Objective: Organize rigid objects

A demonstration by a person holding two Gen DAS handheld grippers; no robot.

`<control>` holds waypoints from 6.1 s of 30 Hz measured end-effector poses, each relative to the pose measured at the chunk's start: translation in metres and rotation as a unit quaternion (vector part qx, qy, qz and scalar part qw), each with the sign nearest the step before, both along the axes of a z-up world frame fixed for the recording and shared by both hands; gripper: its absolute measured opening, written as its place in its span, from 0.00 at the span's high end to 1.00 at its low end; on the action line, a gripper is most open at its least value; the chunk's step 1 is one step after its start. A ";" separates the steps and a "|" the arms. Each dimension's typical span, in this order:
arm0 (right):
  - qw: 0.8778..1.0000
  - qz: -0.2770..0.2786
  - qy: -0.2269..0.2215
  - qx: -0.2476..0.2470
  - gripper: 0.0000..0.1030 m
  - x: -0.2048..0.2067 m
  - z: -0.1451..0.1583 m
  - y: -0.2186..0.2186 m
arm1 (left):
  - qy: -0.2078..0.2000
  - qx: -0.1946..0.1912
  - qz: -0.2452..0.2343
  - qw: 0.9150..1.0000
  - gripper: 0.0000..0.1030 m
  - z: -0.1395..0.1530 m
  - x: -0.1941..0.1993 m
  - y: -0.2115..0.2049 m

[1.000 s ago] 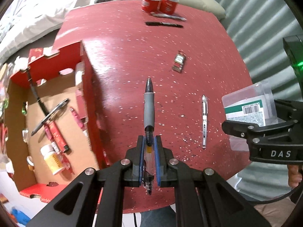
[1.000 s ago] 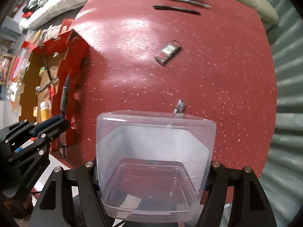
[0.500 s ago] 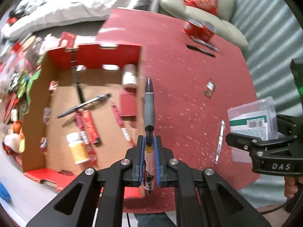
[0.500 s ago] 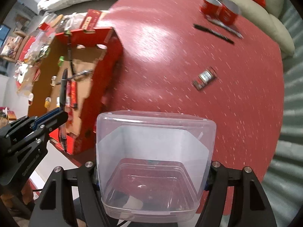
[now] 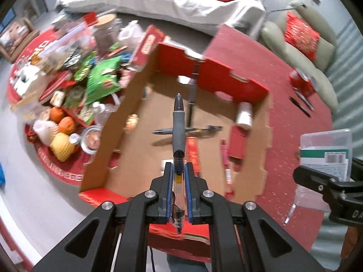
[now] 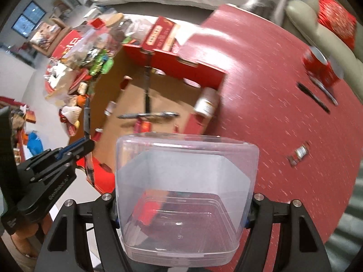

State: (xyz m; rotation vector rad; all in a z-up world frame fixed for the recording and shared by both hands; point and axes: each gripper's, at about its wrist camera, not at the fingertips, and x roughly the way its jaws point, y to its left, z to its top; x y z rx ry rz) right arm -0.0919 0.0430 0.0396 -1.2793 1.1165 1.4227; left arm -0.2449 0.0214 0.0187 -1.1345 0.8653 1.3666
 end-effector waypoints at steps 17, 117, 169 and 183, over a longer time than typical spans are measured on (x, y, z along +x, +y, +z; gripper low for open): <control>0.999 0.028 -0.008 -0.013 0.30 -0.048 -0.027 0.028 | 0.028 -0.013 0.001 1.000 0.90 -0.021 -0.014 0.028; 0.938 -0.319 -0.106 -0.088 0.01 0.247 -0.119 -0.121 | 0.121 -0.066 -0.335 0.932 0.00 -0.118 0.376 0.069; 0.933 -0.350 0.001 -0.078 0.89 0.302 -0.061 -0.185 | -0.024 -0.116 -0.389 0.914 0.75 -0.072 0.324 -0.033; 0.948 -0.284 -0.042 -0.136 0.89 0.264 -0.102 -0.171 | -0.037 -0.093 -0.364 0.926 0.75 -0.034 0.267 -0.043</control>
